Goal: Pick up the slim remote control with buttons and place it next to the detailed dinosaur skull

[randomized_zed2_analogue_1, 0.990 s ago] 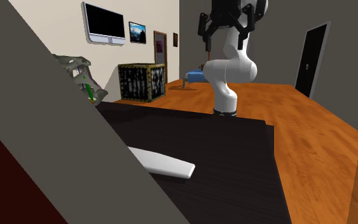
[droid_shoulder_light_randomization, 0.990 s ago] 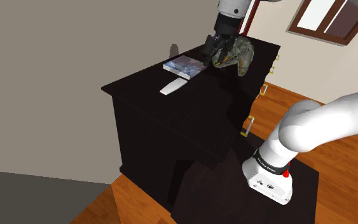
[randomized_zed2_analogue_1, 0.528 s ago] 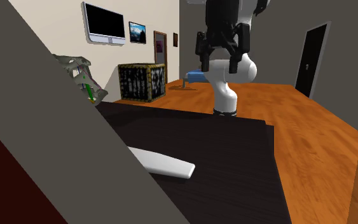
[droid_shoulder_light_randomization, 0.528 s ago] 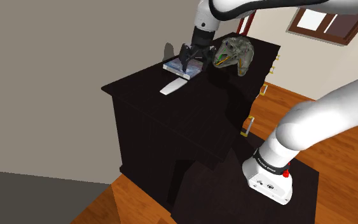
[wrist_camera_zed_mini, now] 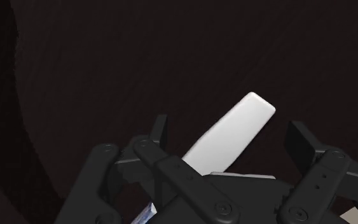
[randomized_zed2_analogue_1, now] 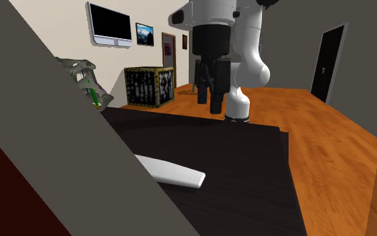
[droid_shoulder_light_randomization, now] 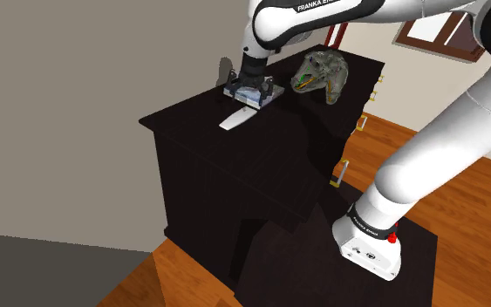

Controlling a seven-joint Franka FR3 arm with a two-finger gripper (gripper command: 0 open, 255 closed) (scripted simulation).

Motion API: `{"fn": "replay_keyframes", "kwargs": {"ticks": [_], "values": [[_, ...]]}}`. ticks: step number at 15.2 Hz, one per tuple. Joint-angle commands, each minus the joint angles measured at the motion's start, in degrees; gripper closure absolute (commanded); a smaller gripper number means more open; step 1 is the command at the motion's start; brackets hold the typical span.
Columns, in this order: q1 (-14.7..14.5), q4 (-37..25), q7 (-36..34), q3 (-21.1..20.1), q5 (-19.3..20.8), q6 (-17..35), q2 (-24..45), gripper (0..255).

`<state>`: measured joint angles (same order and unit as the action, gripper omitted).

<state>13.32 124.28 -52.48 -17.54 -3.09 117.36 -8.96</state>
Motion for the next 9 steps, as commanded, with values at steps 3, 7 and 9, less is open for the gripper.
{"fn": "replay_keyframes", "kwargs": {"ticks": [3, 7, 9], "values": [[1.81, -3.89, -11.64, -0.06, 2.92, 3.47, 8.05, 0], [2.77, -7.9, -22.13, 1.36, 5.58, 6.09, 15.43, 0], [3.04, -9.87, -27.01, 2.48, 6.59, 7.21, 18.83, 0]]}}
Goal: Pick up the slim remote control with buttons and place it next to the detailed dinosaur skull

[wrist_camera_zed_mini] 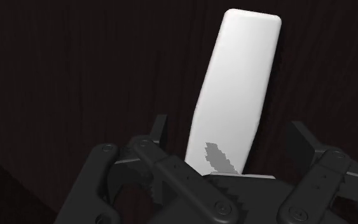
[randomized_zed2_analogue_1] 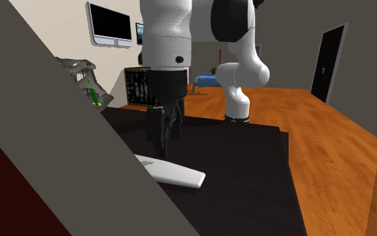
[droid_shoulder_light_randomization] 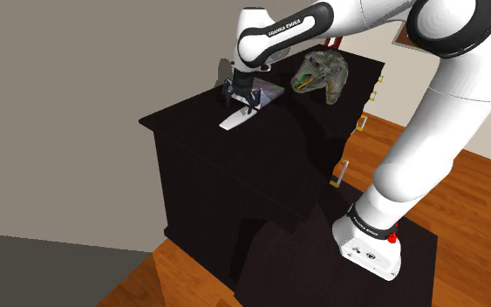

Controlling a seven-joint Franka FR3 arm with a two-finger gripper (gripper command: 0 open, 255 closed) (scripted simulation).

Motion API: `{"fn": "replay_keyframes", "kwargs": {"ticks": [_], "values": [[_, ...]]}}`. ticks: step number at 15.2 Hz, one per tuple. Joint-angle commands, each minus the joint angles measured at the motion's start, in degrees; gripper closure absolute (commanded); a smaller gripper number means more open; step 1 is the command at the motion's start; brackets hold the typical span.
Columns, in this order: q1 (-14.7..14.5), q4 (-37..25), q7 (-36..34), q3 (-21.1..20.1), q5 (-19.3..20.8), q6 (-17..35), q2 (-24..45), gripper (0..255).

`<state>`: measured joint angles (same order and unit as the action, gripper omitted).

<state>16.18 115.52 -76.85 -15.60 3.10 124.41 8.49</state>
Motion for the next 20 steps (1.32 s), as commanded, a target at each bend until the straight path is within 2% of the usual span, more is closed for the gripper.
{"fn": "replay_keyframes", "kwargs": {"ticks": [1, 9, 17, 18, 20], "values": [[0.28, -2.07, -4.99, 1.17, 0.81, 0.7, 3.01, 0], [0.01, -0.37, -6.62, 1.84, 2.08, 5.98, 6.75, 0], [0.01, -0.37, -6.62, 1.84, 2.08, 5.97, 6.75, 0], [0.01, -0.37, -6.62, 1.84, 2.08, 5.97, 6.75, 255], [0.01, -0.37, -6.62, 1.84, 2.08, 5.97, 6.75, 255]]}}
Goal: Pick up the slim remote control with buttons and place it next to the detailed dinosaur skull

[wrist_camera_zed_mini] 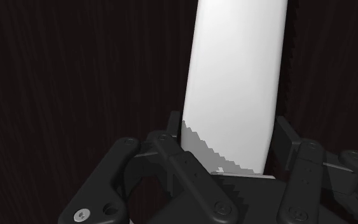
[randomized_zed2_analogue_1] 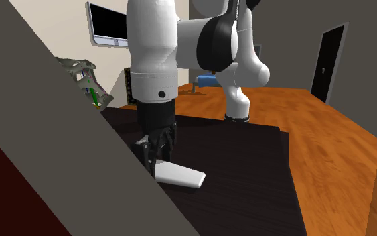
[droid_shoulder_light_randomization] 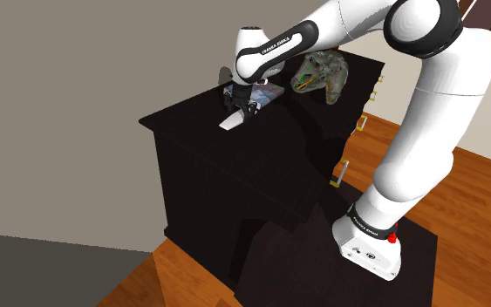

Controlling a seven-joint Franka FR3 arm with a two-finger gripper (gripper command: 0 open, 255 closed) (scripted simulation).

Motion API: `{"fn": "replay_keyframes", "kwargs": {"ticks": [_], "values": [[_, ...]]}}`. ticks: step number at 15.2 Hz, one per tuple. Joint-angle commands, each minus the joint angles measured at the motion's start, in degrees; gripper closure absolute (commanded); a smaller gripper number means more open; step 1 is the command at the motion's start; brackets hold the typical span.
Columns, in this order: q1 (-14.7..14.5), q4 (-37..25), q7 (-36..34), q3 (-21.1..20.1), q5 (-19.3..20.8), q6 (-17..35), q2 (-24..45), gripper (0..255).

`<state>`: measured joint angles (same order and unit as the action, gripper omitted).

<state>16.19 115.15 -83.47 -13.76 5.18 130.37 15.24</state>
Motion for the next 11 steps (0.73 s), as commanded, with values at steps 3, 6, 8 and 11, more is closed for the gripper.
{"fn": "replay_keyframes", "kwargs": {"ticks": [3, 6, 8, 11], "values": [[0.0, 0.0, 0.0, 0.0, 0.0, 0.0, 0.0, 255], [0.0, 0.0, 0.0, 0.0, 0.0, 0.0, 0.0, 255], [0.04, -0.23, 0.11, -0.06, -0.16, -0.65, -0.44, 255], [0.15, -1.04, 0.42, -0.2, -0.62, -2.66, -1.69, 255]]}}
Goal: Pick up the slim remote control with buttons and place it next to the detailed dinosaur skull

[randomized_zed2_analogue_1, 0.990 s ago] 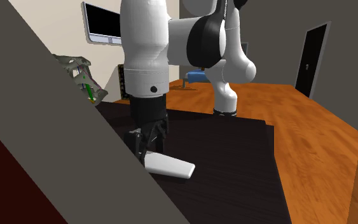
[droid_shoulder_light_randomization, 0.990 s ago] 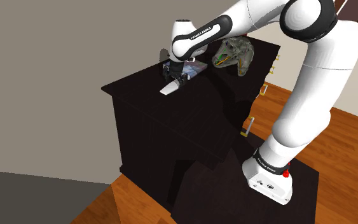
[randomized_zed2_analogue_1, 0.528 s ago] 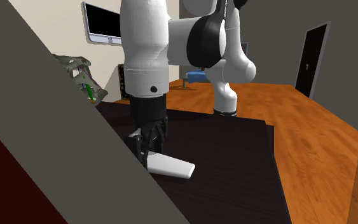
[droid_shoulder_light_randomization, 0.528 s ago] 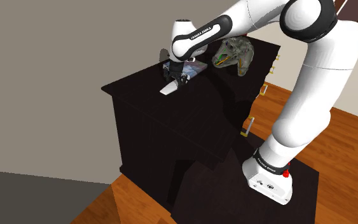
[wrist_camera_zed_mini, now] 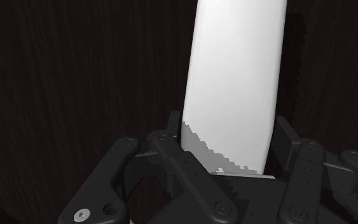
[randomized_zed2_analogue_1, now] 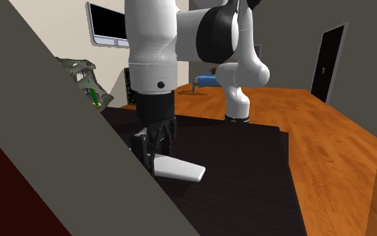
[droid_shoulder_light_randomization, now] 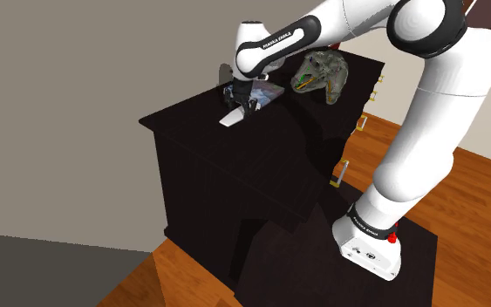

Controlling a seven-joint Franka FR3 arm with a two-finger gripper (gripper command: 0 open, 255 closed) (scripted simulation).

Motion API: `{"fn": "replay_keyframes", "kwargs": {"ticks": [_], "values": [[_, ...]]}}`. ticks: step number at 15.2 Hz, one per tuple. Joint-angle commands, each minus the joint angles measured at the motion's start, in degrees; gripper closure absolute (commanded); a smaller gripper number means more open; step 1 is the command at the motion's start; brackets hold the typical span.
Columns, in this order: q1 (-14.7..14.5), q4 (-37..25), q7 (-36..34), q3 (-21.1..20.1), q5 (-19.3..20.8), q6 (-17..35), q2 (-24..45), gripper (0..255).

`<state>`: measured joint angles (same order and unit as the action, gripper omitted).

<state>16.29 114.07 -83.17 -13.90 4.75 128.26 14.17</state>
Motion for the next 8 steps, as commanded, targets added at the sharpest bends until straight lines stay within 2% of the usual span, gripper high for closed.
{"fn": "replay_keyframes", "kwargs": {"ticks": [1, 8], "values": [[0.09, -0.24, 0.23, -0.11, -0.34, -1.23, -1.03, 255], [0.28, -2.64, 0.85, -0.33, -1.25, -6.04, -3.53, 255]]}}
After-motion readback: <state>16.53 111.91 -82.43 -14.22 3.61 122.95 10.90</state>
